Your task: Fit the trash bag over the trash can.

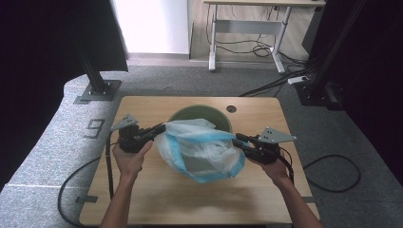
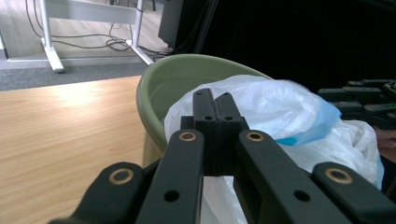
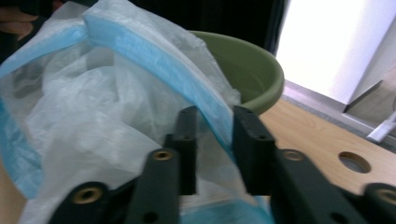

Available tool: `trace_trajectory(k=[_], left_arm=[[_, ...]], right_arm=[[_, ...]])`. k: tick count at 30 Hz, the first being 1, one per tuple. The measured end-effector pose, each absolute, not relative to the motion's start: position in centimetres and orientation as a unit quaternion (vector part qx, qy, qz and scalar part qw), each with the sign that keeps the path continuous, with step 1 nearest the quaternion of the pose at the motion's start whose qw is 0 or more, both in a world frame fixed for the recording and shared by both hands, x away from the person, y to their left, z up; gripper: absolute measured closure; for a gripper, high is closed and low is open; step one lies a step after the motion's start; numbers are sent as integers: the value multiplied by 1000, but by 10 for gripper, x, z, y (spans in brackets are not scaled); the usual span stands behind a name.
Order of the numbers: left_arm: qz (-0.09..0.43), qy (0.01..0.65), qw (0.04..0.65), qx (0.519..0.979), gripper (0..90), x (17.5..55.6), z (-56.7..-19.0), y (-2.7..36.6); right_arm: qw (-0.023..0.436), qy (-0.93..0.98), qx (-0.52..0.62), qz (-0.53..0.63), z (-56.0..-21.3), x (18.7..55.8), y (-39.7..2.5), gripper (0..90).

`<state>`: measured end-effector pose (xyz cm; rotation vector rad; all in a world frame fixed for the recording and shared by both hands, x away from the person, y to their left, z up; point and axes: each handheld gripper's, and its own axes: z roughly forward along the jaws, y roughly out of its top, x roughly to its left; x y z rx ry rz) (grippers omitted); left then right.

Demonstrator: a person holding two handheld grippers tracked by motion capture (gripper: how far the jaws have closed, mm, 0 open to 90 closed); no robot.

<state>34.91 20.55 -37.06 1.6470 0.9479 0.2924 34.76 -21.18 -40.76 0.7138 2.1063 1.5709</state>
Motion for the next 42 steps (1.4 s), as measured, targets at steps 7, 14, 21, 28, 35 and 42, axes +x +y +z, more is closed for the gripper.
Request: trace_trajectory(k=[7, 14, 21, 28, 35, 42], left_arm=[[127, 402, 575, 701, 898, 349, -370, 205], [128, 403, 574, 701, 898, 350, -370, 206], [128, 404, 568, 705, 898, 357, -364, 204], [128, 416, 559, 706, 898, 372, -365, 207], [125, 422, 553, 708, 898, 388, -366, 215], [132, 426, 548, 708, 897, 401, -367, 219]], right_arm=[[210, 755, 251, 568, -411, 350, -212, 881], [201, 756, 249, 571, -408, 353, -215, 887], [219, 746, 255, 574, -392, 361, -217, 888], [249, 748, 264, 556, -376, 383, -203, 887], [264, 756, 281, 529, -377, 411, -188, 888], [270, 753, 295, 522, -379, 429, -179, 888]])
